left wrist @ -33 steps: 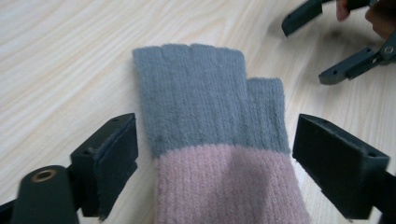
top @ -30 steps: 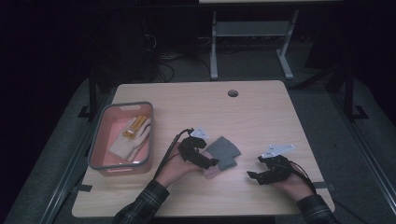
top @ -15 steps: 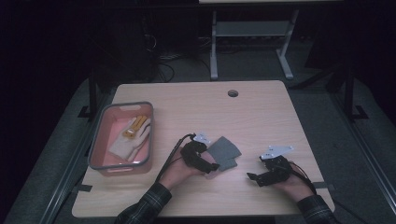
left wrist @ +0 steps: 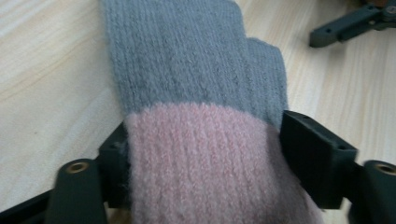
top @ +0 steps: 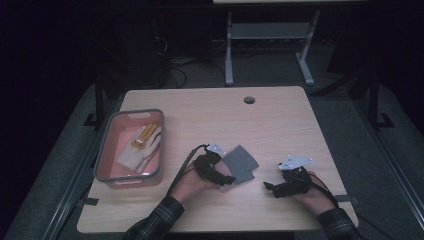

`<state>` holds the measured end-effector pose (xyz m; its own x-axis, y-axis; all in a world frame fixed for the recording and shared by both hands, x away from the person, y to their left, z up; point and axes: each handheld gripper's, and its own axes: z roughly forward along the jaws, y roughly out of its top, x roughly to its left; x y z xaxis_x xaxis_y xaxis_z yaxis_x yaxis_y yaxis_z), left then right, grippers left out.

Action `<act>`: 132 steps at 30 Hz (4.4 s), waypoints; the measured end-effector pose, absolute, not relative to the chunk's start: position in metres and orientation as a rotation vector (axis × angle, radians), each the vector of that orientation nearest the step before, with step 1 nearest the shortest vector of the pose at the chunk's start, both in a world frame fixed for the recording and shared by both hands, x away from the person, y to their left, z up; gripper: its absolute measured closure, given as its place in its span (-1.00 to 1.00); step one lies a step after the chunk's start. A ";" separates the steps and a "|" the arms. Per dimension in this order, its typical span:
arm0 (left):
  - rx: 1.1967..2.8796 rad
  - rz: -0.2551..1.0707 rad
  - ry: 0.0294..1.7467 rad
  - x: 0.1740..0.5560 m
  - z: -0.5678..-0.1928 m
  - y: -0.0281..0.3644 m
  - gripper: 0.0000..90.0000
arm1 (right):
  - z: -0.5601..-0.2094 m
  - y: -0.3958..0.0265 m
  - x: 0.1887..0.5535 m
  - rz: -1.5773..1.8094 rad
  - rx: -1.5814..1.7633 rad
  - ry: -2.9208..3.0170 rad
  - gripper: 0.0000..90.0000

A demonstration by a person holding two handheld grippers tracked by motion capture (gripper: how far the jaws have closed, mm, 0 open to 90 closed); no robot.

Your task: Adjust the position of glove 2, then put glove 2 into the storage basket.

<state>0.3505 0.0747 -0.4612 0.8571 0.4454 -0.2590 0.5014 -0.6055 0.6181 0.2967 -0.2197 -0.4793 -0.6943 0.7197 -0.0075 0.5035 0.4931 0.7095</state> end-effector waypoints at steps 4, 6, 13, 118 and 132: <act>2.314 -0.156 0.662 0.350 -0.459 0.074 0.05 | -0.481 -0.222 0.299 1.015 1.070 2.400 -0.80; 2.324 -0.169 0.645 0.348 -0.458 0.072 0.14 | -0.482 -0.224 0.301 1.038 1.094 2.407 -0.80; 2.327 -0.181 0.626 0.348 -0.455 0.070 0.30 | -0.482 -0.225 0.303 1.046 1.102 2.415 -0.80; 2.001 0.136 1.000 0.381 -0.357 0.263 0.30 | -0.482 -0.226 0.303 1.050 1.084 2.423 -0.80; 1.936 0.216 1.114 0.376 -0.353 0.310 0.30 | -0.482 -0.226 0.303 1.050 1.086 2.423 -0.80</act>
